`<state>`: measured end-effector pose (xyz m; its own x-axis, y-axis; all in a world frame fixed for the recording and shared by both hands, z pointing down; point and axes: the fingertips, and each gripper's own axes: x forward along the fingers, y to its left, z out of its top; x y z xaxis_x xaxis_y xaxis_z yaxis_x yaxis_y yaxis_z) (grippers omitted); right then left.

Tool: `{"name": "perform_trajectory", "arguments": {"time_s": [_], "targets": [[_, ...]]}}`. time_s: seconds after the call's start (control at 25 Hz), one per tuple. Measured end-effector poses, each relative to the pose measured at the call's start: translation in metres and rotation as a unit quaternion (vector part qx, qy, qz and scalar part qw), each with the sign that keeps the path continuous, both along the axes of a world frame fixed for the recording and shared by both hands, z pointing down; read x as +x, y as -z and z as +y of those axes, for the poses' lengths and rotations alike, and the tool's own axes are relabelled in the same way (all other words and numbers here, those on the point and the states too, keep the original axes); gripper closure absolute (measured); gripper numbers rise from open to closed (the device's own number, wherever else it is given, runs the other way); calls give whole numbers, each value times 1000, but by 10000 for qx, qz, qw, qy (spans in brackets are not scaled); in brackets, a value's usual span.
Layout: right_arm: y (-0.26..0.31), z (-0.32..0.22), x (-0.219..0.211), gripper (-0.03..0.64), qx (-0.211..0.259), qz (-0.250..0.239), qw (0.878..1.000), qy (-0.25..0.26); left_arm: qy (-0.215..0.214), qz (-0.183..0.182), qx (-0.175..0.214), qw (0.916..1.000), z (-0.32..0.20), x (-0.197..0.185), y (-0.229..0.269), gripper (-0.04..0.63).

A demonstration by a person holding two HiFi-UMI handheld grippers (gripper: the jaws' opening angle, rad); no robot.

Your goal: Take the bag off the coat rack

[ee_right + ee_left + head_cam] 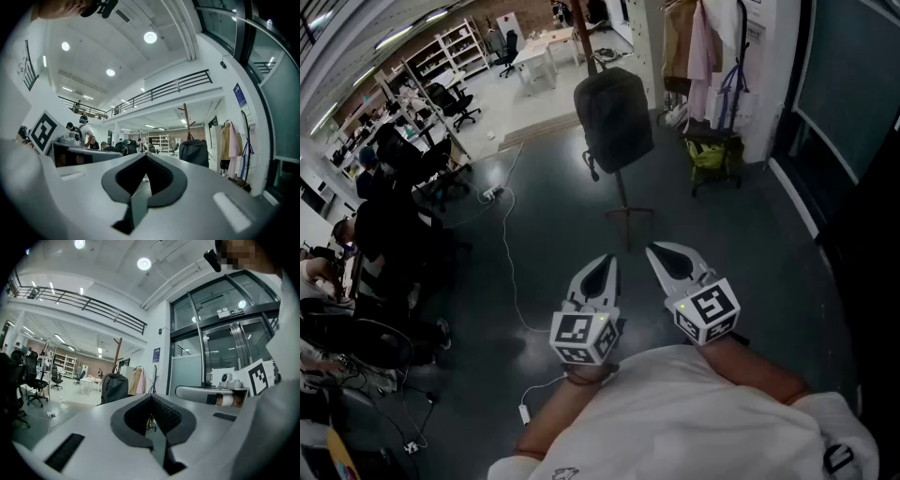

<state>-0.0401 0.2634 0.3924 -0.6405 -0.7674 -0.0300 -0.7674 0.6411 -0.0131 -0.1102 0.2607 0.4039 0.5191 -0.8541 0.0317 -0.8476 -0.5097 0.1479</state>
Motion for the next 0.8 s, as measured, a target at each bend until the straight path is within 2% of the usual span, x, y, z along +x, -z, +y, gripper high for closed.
{"name": "perform_trajectory", "arguments": {"time_s": [0.48, 0.8], "targets": [[-7, -22, 16, 615, -89, -186, 9998, -37, 0, -14, 11, 10000, -22, 10, -7, 589], [-13, -90, 41, 614, -176, -182, 9993, 263, 125, 38, -14, 9999, -88, 40, -9, 589]]}}
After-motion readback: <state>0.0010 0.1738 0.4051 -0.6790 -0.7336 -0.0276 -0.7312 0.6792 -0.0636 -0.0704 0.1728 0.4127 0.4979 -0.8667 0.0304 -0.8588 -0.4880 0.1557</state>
